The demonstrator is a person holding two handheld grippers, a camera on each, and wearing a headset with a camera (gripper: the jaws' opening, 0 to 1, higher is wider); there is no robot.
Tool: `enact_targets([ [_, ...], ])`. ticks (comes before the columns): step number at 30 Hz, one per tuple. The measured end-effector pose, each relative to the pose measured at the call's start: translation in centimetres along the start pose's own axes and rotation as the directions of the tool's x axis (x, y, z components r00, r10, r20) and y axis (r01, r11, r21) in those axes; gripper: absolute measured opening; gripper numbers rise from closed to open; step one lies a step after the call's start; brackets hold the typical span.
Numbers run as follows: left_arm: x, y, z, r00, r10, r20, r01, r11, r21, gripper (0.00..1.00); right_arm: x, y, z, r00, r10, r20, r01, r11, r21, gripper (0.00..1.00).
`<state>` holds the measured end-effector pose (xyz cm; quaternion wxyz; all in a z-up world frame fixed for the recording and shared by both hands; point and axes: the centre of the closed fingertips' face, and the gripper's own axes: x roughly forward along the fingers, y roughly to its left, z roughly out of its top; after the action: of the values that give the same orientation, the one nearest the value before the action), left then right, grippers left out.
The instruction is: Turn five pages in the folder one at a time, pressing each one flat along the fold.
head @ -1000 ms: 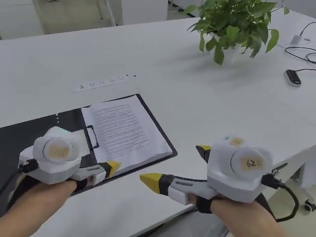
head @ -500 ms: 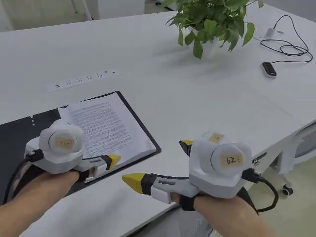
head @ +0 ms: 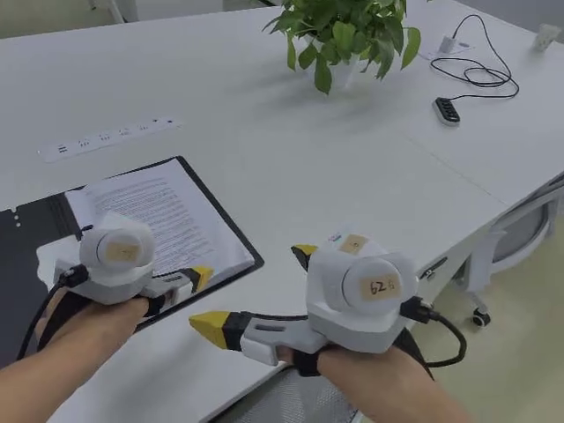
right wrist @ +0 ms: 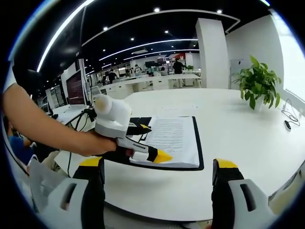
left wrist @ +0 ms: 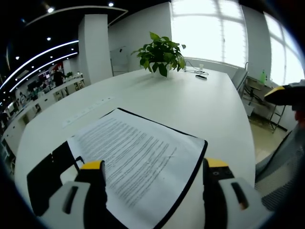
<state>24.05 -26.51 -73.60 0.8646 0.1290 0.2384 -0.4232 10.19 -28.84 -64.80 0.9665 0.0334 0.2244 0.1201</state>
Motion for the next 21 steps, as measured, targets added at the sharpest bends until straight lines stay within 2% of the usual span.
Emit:
enact_targets([
  [8, 2.1, -0.5, -0.3, 0.9997, 0.021, 0.008, -0.021, 0.999, -0.044, 0.83, 0.4, -0.4, -0.1, 0.9998, -0.017, -0.009, 0.017, 1.000, -0.024, 0.92],
  [14, 3.0, -0.9, -0.2, 0.9985, 0.046, 0.028, -0.044, 0.996, -0.081, 0.77, 0.5, -0.9, 0.0, 0.9995, -0.031, 0.001, 0.031, 1.000, -0.001, 0.92],
  [16, 3.4, -1.0, -0.4, 0.9980, 0.056, 0.027, -0.054, 0.994, -0.093, 0.75, 0.6, -1.1, -0.1, 0.9993, -0.036, -0.002, 0.036, 0.999, 0.003, 0.92],
  [19, 4.0, -0.9, -1.4, 0.9971, 0.076, -0.003, -0.076, 0.991, -0.107, 0.73, 0.7, -1.4, -0.1, 0.9990, -0.044, -0.001, 0.044, 0.999, 0.020, 0.92],
  [21, 4.1, -0.9, -1.9, 0.9960, 0.089, -0.003, -0.089, 0.990, -0.105, 0.72, 0.7, -1.6, -0.2, 0.9989, -0.047, -0.003, 0.047, 0.999, 0.024, 0.92],
])
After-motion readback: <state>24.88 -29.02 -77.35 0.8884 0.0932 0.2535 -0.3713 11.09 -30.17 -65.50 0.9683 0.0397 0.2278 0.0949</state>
